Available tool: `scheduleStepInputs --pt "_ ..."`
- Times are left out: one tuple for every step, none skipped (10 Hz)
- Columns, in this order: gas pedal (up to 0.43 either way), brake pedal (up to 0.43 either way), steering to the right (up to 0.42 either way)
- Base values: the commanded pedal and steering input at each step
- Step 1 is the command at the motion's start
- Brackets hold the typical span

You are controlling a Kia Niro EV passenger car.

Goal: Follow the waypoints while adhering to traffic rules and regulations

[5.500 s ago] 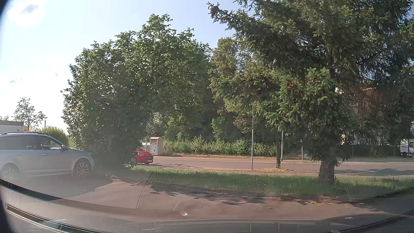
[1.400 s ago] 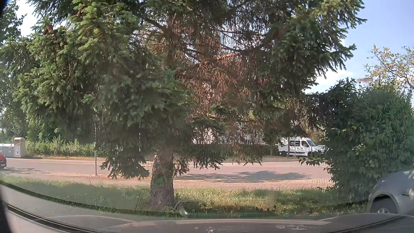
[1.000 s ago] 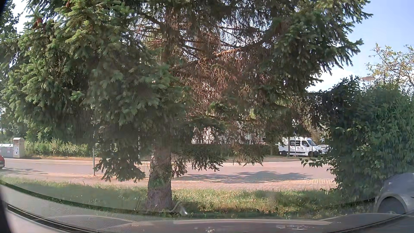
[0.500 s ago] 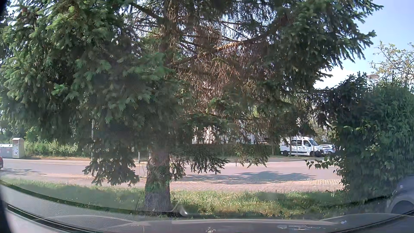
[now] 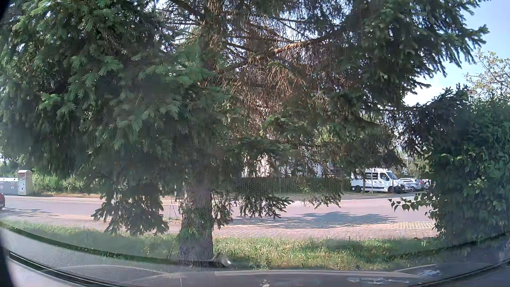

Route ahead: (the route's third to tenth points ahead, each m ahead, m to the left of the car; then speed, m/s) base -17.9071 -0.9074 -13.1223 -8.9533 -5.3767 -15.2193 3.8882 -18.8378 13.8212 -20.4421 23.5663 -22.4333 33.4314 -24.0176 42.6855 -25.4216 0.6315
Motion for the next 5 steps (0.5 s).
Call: scheduleStepInputs --pt "0.0 0.079 -0.283" --pt "0.0 0.116 -0.279" --pt "0.0 0.152 -0.271" --pt "0.0 0.165 -0.255" --pt "0.0 0.165 -0.234"
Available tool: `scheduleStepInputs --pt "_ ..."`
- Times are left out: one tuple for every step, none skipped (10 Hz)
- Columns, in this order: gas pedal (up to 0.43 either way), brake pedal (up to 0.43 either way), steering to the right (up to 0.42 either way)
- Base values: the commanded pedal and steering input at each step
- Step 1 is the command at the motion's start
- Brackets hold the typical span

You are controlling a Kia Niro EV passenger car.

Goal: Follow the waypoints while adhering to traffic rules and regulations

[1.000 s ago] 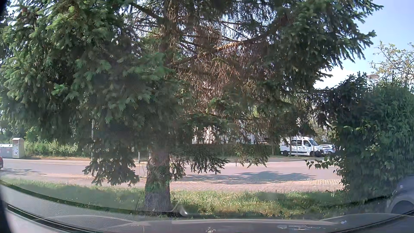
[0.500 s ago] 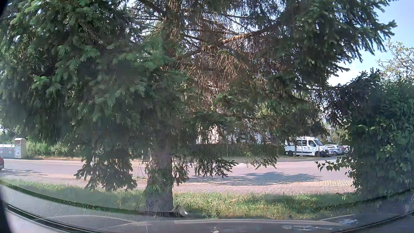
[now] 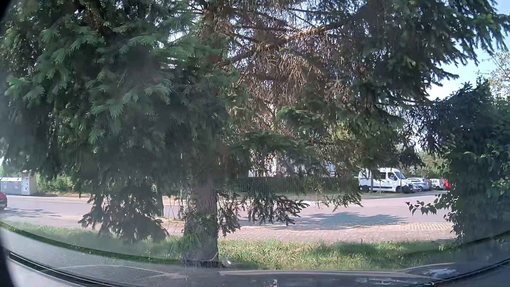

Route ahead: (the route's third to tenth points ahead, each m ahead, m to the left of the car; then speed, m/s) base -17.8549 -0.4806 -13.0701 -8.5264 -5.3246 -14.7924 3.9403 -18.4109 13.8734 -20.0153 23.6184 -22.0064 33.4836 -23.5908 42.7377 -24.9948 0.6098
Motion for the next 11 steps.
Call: scheduleStepInputs --pt "0.0 0.171 -0.211" --pt "0.0 0.171 -0.173" --pt "0.0 0.189 -0.136" --pt "0.0 0.201 -0.104" --pt "0.0 0.213 -0.074" --pt "0.0 0.22 -0.048" --pt "0.0 0.226 -0.029" --pt "0.0 0.226 -0.012" --pt "0.0 0.232 0.007" --pt "0.0 0.226 0.018" --pt "0.0 0.232 0.019"
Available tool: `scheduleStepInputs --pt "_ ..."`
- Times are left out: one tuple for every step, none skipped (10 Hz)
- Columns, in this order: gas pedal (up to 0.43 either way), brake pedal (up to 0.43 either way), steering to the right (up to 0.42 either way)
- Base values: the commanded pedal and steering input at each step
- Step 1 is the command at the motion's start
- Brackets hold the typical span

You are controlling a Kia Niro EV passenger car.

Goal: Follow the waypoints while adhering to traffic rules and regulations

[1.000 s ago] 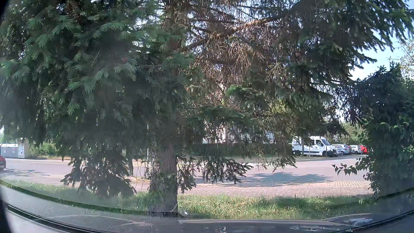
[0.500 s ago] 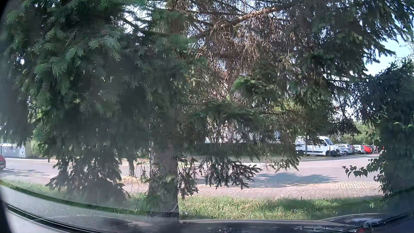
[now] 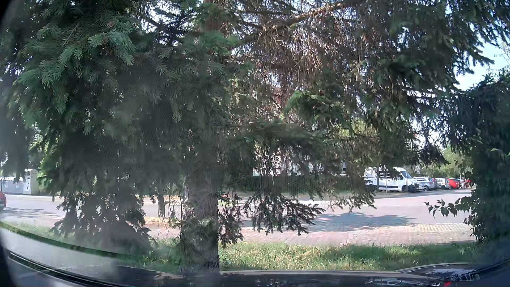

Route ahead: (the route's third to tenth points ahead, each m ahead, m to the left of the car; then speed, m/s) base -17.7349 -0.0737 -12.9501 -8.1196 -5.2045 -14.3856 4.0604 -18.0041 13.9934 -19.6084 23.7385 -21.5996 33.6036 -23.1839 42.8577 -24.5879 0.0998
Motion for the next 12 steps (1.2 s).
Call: scheduleStepInputs --pt "0.0 0.232 0.012" --pt "0.0 0.232 0.01" --pt "0.0 0.244 0.009" --pt "0.0 0.311 0.009" --pt "0.0 0.396 0.011" --pt "0.0 0.476 0.012" --pt "0.0 0.543 0.013" --pt "0.0 0.591 0.013" --pt "0.0 0.616 0.013" --pt "0.0 0.622 0.013" --pt "0.0 0.622 0.013" --pt "0.0 0.616 0.013"
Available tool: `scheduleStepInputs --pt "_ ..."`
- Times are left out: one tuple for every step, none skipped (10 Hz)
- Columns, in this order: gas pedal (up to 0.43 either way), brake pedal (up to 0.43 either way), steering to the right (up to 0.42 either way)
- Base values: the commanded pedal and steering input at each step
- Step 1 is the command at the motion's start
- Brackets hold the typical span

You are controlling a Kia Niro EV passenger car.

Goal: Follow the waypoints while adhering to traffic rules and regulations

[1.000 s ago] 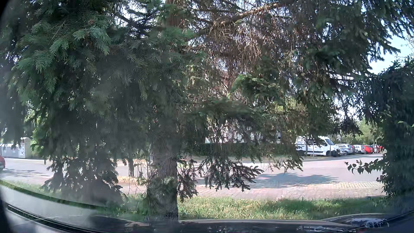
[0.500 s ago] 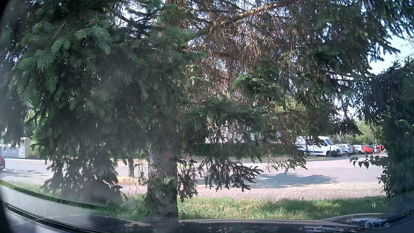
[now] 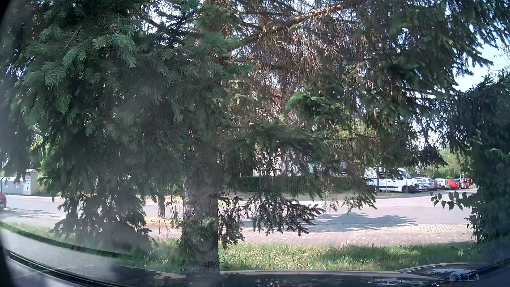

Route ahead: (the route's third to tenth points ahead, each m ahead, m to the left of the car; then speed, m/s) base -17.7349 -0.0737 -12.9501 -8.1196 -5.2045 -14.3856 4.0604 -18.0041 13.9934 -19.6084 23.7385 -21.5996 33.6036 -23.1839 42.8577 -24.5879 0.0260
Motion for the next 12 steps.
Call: scheduleStepInputs --pt "0.0 0.598 0.018" --pt "0.0 0.537 0.026" --pt "0.0 0.457 0.03" --pt "0.0 0.445 0.03" --pt "0.0 0.512 0.03" --pt "0.0 0.579 0.031" --pt "0.0 0.616 0.031" --pt "0.0 0.622 0.03" --pt "0.0 0.628 0.026" --pt "0.0 0.628 0.02" --pt "0.0 0.628 0.015" --pt "0.0 0.634 0.009"
